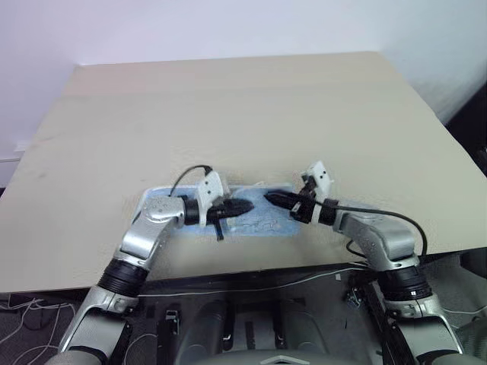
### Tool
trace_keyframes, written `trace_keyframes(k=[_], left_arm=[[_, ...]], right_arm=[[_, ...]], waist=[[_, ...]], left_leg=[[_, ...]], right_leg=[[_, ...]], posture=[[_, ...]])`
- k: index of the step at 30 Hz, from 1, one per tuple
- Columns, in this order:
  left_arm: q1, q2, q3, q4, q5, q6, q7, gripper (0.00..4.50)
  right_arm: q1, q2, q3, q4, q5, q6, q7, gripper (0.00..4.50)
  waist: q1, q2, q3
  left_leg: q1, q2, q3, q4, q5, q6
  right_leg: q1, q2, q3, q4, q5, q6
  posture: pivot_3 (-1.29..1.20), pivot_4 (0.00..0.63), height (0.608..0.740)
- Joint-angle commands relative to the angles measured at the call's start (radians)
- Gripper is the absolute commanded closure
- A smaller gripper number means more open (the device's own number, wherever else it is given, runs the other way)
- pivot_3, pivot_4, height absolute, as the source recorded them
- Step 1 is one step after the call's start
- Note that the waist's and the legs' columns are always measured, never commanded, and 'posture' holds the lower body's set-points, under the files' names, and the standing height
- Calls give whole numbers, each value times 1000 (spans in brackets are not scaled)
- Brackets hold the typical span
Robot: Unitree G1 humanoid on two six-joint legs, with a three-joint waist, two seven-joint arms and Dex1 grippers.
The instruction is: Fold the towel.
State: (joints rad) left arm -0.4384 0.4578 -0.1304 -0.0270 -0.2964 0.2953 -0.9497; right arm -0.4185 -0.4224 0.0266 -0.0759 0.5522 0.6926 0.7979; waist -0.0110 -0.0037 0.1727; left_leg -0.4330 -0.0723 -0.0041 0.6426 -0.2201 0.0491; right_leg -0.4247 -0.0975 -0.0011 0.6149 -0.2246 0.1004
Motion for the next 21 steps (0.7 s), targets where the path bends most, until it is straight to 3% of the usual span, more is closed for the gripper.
trace_keyframes(k=[1, 9, 14, 21], left_arm=[[10, 45, 106, -149, -118, 85, 0, 2557], [89, 271, 419, -218, -348, 358, 20, 2], [262, 308, 617, -337, -489, 521, 106, 2], [549, 305, 893, -450, -689, 805, 302, 2]], right_arm=[[-24, -30, -14, -42, 26, 8, 42, 2622], [-72, -91, 71, -65, 0, -8, 155, 24], [-119, -91, 100, -44, -16, -33, 205, 24], [-171, -76, 185, 59, -152, -185, 244, 24]], waist=[[0, 0, 0], [-4, 0, 0], [-3, 0, 1], [0, 0, 1]], left_leg=[[0, 0, 0, 0, 0, 0], [-4, 0, 0, 0, 0, 0], [-4, 0, 0, 0, 0, 0], [-4, 0, 0, -1, 0, 0]], right_leg=[[0, 0, 0, 0, 0, 0], [-3, 0, 0, 1, 0, -1], [-5, 0, 0, -1, 0, -1], [-5, 0, 0, 0, -2, -3]], posture=[[0, 150, 740], [0, 150, 740], [0, 150, 740], [0, 150, 740]])
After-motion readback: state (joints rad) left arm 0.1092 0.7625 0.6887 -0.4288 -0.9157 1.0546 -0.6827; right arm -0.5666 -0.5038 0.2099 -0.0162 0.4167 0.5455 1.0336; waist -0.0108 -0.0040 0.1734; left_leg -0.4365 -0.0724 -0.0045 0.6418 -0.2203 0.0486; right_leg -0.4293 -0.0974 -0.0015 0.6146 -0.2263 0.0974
